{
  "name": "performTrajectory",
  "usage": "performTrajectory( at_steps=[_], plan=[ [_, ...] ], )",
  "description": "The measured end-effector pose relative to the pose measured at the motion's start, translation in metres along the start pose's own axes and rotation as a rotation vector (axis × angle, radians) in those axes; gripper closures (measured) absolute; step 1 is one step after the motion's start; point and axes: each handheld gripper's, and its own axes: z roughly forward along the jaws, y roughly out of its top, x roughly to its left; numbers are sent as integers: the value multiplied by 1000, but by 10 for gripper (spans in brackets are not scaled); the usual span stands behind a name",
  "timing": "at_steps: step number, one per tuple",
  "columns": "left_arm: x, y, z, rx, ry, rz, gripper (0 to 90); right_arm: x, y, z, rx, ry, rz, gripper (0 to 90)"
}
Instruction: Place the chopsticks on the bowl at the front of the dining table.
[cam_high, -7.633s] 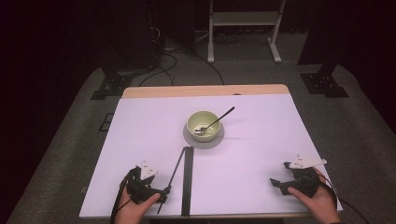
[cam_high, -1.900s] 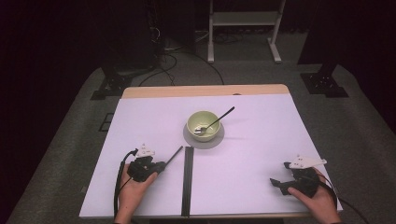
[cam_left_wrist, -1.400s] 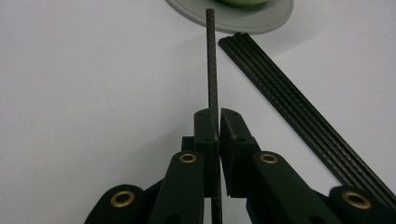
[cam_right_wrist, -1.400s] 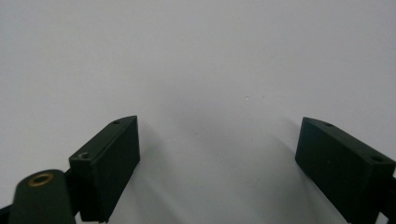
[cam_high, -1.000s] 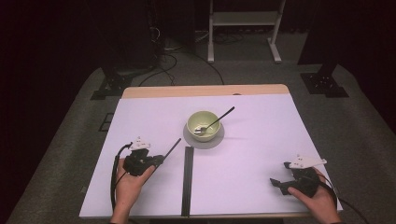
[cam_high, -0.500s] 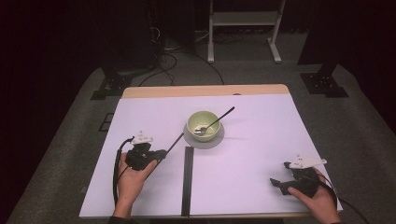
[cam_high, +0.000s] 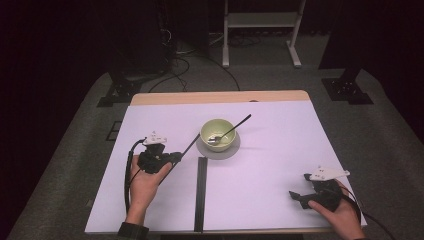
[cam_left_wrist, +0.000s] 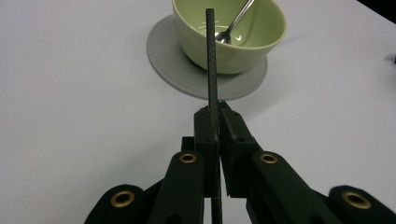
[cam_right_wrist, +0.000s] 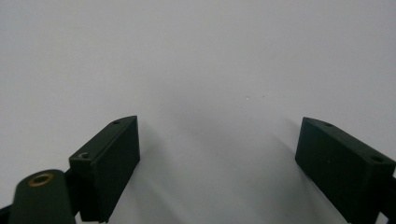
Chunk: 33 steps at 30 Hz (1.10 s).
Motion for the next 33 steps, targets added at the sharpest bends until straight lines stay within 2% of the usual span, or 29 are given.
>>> performTrajectory(
  at_steps=[16, 33],
  plan=[
    [-4, 26, 15, -10, -2, -15, 862, 0, 0, 0, -1, 0, -1, 122],
    [-15, 57, 36, -32, -11, -35, 863, 0, 0, 0, 0, 0, 1, 122]
  ],
)
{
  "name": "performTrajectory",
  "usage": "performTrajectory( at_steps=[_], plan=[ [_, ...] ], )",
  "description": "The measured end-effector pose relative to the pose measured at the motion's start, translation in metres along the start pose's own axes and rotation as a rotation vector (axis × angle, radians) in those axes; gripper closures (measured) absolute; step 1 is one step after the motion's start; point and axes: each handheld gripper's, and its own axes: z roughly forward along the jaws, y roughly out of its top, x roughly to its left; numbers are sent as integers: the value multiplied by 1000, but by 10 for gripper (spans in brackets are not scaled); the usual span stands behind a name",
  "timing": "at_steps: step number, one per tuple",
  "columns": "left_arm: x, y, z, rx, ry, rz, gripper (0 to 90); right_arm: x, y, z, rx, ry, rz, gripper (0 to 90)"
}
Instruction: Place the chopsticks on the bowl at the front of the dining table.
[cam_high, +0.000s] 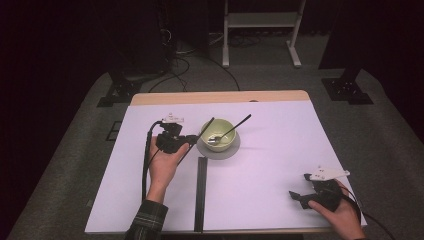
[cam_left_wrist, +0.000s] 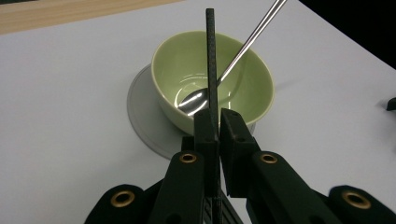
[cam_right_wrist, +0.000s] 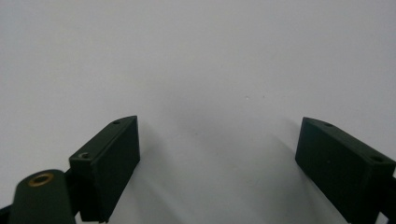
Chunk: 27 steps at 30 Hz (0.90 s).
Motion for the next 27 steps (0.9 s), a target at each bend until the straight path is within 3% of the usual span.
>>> performTrajectory(
  at_steps=[27],
  plan=[
    [-3, 26, 49, 11, 13, -52, 862, 0, 0, 0, 0, -1, 0, 122]
  ],
)
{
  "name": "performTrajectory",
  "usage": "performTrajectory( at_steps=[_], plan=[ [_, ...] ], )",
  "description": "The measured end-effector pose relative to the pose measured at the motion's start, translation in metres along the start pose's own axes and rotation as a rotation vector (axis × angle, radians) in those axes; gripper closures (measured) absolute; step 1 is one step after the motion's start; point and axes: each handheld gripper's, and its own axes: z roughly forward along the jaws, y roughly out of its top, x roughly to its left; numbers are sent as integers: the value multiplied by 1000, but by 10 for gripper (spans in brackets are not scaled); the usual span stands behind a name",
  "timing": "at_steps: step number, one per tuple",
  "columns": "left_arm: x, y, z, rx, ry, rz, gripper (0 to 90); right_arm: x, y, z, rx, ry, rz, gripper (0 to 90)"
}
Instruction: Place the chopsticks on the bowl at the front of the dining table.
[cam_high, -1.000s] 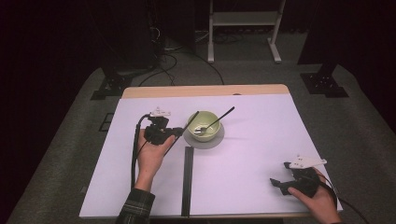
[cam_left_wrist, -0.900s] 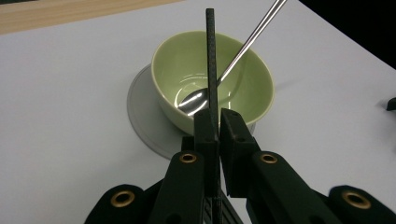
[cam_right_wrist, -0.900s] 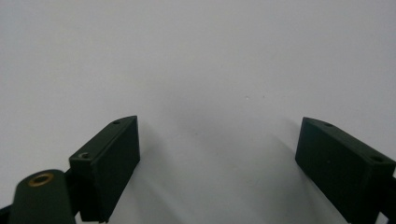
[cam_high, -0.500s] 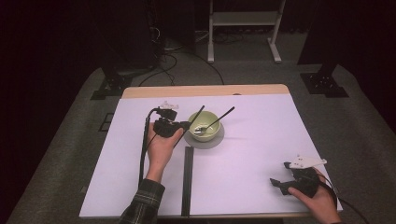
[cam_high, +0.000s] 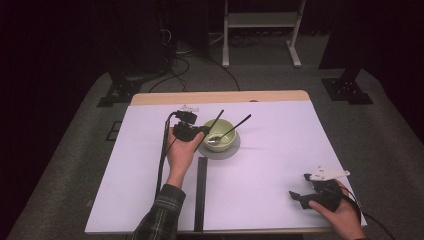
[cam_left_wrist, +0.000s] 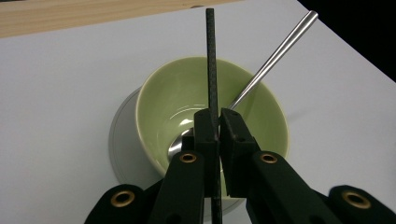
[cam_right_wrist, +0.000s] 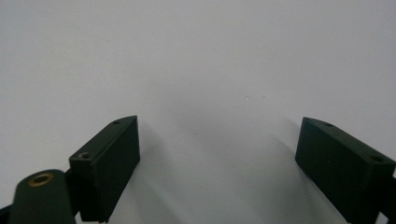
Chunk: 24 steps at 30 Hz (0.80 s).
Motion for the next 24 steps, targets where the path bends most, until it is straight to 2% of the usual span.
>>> performTrajectory(
  at_steps=[11, 16, 24],
  plan=[
    [-2, 8, 20, 9, -11, -25, 862, 0, 0, 0, 0, 0, 0, 122],
    [-4, 9, 29, 16, -4, -32, 863, 0, 0, 0, -1, 0, 0, 122],
    [-5, 14, 39, 19, -8, -50, 863, 0, 0, 0, 0, 0, 0, 122]
  ],
)
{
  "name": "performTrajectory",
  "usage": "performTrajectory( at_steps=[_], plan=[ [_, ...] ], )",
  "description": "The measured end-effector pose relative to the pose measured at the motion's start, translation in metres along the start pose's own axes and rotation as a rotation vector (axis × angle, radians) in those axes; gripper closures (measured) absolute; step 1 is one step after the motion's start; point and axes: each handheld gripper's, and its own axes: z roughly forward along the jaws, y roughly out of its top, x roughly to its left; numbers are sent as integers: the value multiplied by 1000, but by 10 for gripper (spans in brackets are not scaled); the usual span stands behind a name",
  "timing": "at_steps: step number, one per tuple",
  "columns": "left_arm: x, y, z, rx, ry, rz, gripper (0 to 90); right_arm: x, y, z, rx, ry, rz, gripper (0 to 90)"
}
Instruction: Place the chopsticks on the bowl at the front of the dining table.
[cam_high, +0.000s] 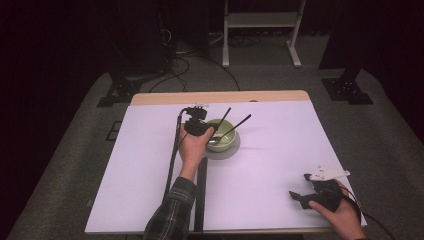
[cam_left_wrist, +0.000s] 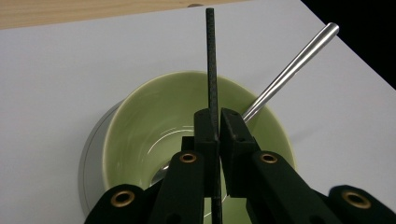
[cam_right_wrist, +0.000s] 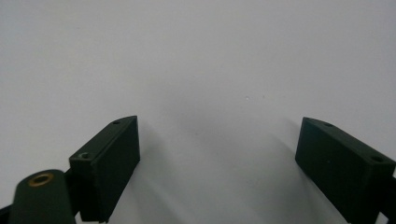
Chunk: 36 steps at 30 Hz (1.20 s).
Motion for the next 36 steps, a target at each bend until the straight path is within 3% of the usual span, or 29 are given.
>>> performTrajectory(
  at_steps=[11, 28, 36],
  plan=[
    [0, 0, 11, 12, 11, -23, 862, 0, 0, 0, 0, 0, 0, 122],
    [2, 0, 14, 9, 22, -40, 854, 0, 0, 0, 0, 0, 0, 122],
    [2, 1, 11, -6, 32, -34, 706, 0, 0, 0, 0, -1, 0, 122]
  ],
)
